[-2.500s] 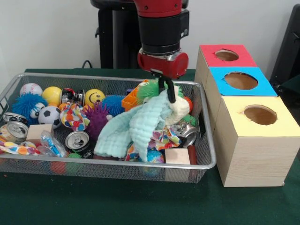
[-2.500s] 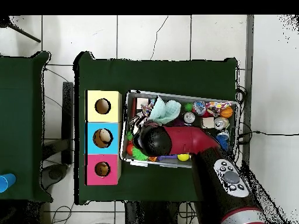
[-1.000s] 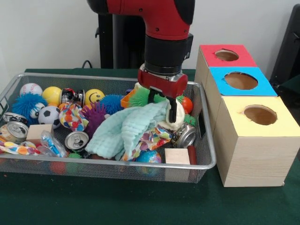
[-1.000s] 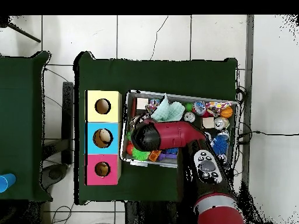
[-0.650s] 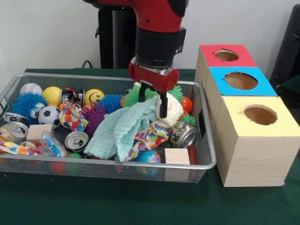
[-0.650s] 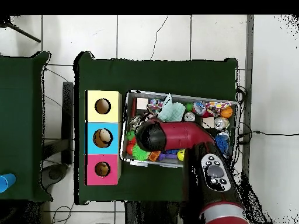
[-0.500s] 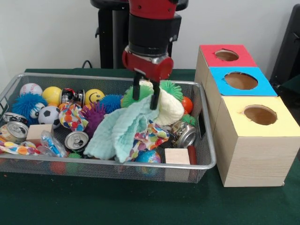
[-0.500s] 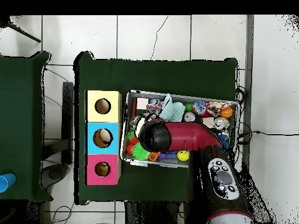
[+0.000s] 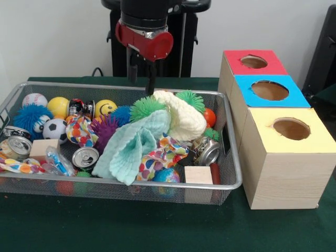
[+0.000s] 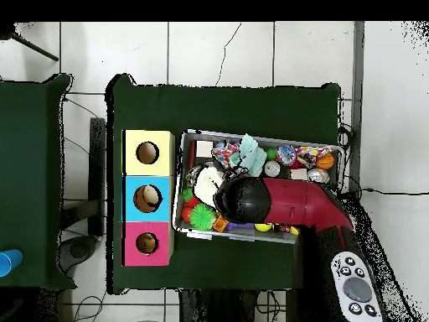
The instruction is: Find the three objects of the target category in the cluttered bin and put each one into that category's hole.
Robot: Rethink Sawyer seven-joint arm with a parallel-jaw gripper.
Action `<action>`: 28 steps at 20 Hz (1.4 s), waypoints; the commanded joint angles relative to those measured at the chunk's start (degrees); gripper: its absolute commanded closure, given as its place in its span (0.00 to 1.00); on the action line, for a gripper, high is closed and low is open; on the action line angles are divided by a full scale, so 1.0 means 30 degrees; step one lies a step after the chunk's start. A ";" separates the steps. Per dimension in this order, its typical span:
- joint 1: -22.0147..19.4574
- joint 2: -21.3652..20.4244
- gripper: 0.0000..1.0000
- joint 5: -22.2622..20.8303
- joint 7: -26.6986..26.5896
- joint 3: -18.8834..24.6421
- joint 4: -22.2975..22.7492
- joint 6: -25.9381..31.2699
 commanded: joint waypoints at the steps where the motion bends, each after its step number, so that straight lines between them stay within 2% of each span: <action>1: -0.0118 0.1427 0.00 -0.1724 -0.2222 0.0465 0.0761 0.0186; 4: 0.0151 0.3159 0.00 -0.2967 -0.1213 -0.0425 0.0341 -0.1482; 8: 0.0916 0.5123 0.00 -0.3935 0.0754 -0.1806 -0.0677 -0.3050; 11: 0.1884 0.6301 0.00 -0.4236 0.2324 -0.3167 -0.1562 -0.3827; 14: 0.2659 0.7451 0.00 -0.3813 0.3378 -0.4452 -0.2437 -0.3791; 18: 0.3289 0.8975 0.00 -0.3025 0.3896 -0.5811 -0.3493 -0.4306; 22: 0.3485 0.9699 0.00 -0.2473 0.3610 -0.6437 -0.3946 -0.5166; 25: 0.3523 1.0049 0.00 -0.2358 0.3398 -0.6712 -0.4079 -0.5683; 28: 0.3861 1.1052 0.00 -0.2546 0.3514 -0.7435 -0.4725 -0.6925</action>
